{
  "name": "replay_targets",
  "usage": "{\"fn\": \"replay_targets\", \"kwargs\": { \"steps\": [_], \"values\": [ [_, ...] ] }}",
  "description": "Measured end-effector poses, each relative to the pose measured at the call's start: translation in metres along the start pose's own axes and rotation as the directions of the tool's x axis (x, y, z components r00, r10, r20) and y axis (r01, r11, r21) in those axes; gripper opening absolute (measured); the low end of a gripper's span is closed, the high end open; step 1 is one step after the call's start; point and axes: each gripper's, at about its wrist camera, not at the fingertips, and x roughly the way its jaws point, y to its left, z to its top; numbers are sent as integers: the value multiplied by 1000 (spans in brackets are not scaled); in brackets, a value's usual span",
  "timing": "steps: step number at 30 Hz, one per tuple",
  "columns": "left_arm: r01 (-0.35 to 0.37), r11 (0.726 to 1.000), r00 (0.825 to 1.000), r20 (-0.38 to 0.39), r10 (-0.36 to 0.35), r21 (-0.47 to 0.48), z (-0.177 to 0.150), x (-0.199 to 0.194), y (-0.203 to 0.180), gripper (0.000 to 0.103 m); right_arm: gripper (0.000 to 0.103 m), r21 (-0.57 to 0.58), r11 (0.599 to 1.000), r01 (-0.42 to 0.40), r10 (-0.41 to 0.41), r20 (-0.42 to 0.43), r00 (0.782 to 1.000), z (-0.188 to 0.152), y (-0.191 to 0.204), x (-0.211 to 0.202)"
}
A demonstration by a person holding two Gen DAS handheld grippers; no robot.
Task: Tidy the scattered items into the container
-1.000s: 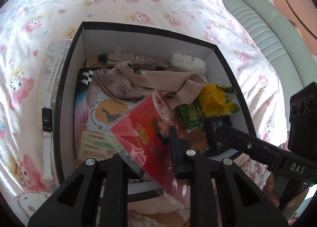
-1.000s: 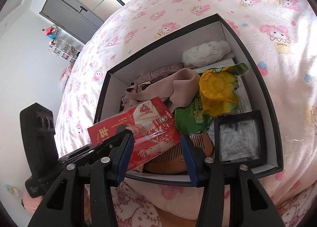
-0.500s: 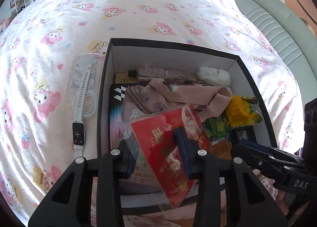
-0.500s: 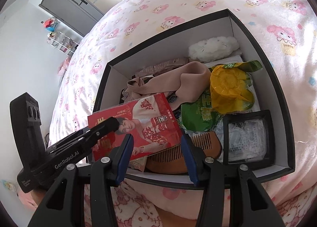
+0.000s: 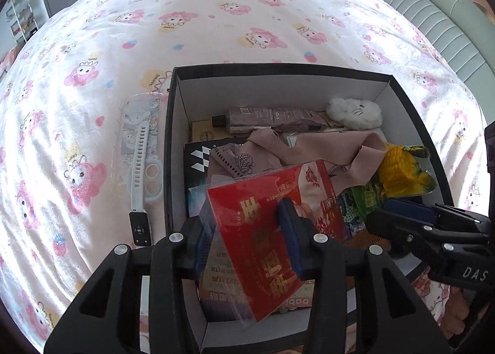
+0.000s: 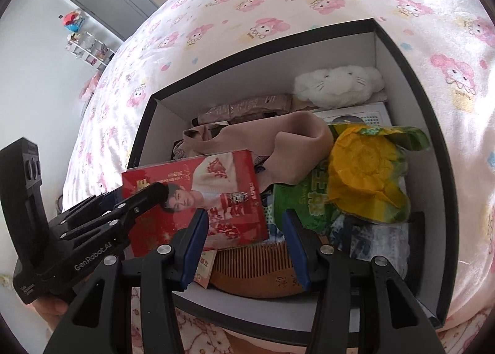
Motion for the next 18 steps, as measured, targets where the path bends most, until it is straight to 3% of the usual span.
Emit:
{"fn": "replay_targets", "kwargs": {
  "steps": [2, 4, 9, 14, 16, 18],
  "values": [
    [15, 998, 998, -60, -12, 53, 7, 13, -5, 47, 46, -14, 1000, 13, -14, -14, 1000, 0, 2, 4],
    [14, 999, 998, -59, -11, 50, 14, 15, -3, 47, 46, -13, 1000, 28, -29, -16, 999, -1, 0, 5],
    [-33, 999, 998, 52, 35, -32, 19, -13, 19, 47, 46, -2, 998, 64, -64, -3, 998, 5, -8, 0],
    [-56, 998, 989, 137, 60, -32, 23, -32, 26, 47, 46, -9, 998, 70, -70, 15, 997, 15, -6, -1],
    [-37, 999, 990, 136, 40, -22, 27, -31, 24, 47, 46, -22, 997, 71, -71, 17, 997, 15, -2, 1],
    [35, 999, 995, 91, -36, 9, 37, -16, 18, 47, 46, -27, 997, 66, -66, 15, 998, 13, 0, 2]
  ]
}}
